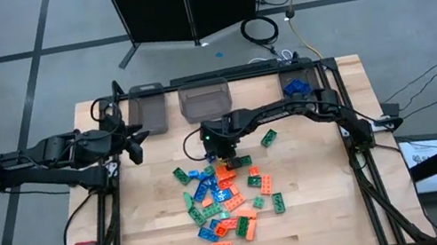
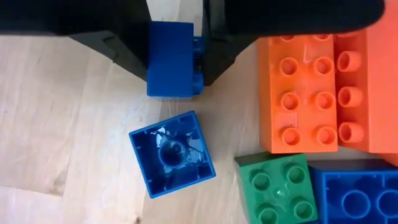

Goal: Sort blocks
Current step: Put the blue game piece into the right black bin

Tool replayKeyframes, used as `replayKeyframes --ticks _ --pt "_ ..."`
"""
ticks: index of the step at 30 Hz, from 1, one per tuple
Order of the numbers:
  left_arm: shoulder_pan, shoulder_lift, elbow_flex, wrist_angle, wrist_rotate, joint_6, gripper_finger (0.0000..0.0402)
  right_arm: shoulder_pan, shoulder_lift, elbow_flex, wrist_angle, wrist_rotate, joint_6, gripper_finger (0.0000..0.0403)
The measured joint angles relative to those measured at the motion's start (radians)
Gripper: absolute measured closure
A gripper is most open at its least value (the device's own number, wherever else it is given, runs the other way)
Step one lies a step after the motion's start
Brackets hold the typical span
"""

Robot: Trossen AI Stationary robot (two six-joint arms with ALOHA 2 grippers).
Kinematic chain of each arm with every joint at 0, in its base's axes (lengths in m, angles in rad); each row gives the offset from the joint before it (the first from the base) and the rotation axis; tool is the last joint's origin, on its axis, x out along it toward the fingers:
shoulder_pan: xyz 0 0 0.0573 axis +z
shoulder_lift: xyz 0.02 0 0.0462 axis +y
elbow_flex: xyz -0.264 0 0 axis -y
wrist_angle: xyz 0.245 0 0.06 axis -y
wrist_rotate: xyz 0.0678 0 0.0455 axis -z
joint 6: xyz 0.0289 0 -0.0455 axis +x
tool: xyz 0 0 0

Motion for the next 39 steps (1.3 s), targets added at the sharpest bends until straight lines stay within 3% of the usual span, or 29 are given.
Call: replayKeyframes --ticks 9,17,23,29,39 --pt "0.000 0.000 0.000 -0.001 0.000 0.000 0.0241 -0.004 -0.051 0.001 -0.020 0.000 0.059 0.0326" --pt "0.000 0.000 0.000 -0.011 0.000 -0.002 0.0241 -0.067 -0.240 0.026 -0.190 0.061 0.019 0.0326" --pt "0.000 0.000 0.000 -0.011 0.000 -0.019 0.0241 -0.207 -0.378 0.027 -0.337 0.186 0.008 0.0326" --pt "0.000 0.000 0.000 -0.019 0.000 -0.025 0.0241 -0.407 -0.477 0.013 -0.493 0.212 0.110 0.0326" --pt "0.000 0.000 0.000 -0.020 -0.001 -0.025 0.0241 -0.653 -0.620 -0.303 -0.423 0.212 0.275 0.0326"
